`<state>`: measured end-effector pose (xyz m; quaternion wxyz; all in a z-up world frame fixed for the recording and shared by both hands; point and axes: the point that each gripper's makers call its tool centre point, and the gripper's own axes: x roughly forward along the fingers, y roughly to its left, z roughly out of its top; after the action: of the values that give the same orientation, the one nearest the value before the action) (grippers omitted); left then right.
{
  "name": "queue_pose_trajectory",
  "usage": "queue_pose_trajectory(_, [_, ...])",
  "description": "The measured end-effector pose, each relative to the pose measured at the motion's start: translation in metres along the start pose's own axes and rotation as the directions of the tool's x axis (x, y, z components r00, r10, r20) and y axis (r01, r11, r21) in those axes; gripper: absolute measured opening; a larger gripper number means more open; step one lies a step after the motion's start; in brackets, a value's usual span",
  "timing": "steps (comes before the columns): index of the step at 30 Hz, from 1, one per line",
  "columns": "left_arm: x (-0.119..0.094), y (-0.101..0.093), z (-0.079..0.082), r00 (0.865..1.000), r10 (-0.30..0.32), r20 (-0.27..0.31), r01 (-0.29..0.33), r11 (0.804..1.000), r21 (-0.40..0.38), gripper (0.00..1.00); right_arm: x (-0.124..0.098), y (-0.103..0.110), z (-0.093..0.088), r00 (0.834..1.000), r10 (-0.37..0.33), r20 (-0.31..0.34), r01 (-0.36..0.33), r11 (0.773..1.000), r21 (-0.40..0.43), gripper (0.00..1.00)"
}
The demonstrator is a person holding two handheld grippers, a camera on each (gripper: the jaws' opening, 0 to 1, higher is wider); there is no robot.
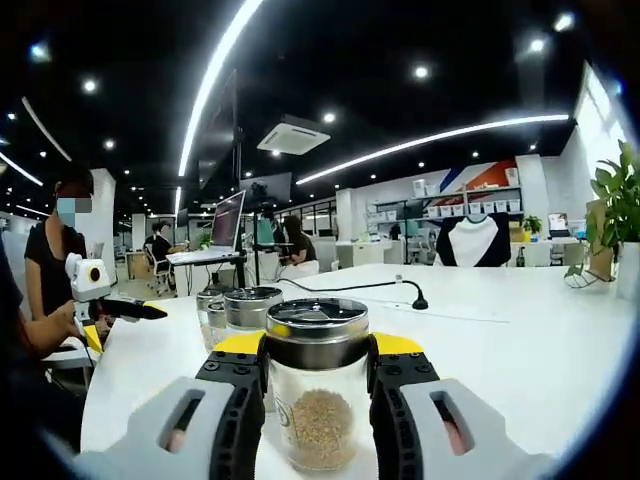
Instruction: Rotate the seasoning bottle until the label or dispensing opening points toward the visible target arrow and the bottle remains upright within the marked orientation range
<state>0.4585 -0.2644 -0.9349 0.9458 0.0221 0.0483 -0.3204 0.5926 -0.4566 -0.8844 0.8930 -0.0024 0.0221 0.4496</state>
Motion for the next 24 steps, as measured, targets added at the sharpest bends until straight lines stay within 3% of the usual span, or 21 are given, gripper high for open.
queue_pose_trajectory(8, [-0.0007, 0.0024, 0.001, 1.0, 0.002, 0.0, -0.002, 1.0, 0.008, 0.99, 0.0039, -0.008, -0.0054, 0.999, 0.011, -0.041, -0.012, 1.0, -0.009, 0.36])
queue_pose_trajectory(15, [-0.0018, 0.0044, 0.0019, 1.0, 0.007, 0.002, -0.007, 1.0, 0.012, 0.99, 0.003, -0.0062, -0.0074, 0.994, 0.063, -0.088, -0.064, 0.998, -0.011, 0.36])
queue_pose_trajectory(24, [-0.0022, 0.0048, 0.0003, 1.0, 0.01, -0.004, -0.01, 1.0, 0.017, 0.99, 0.002, -0.0039, -0.0078, 0.989, 0.111, -0.094, -0.113, 0.994, -0.012, 0.36])
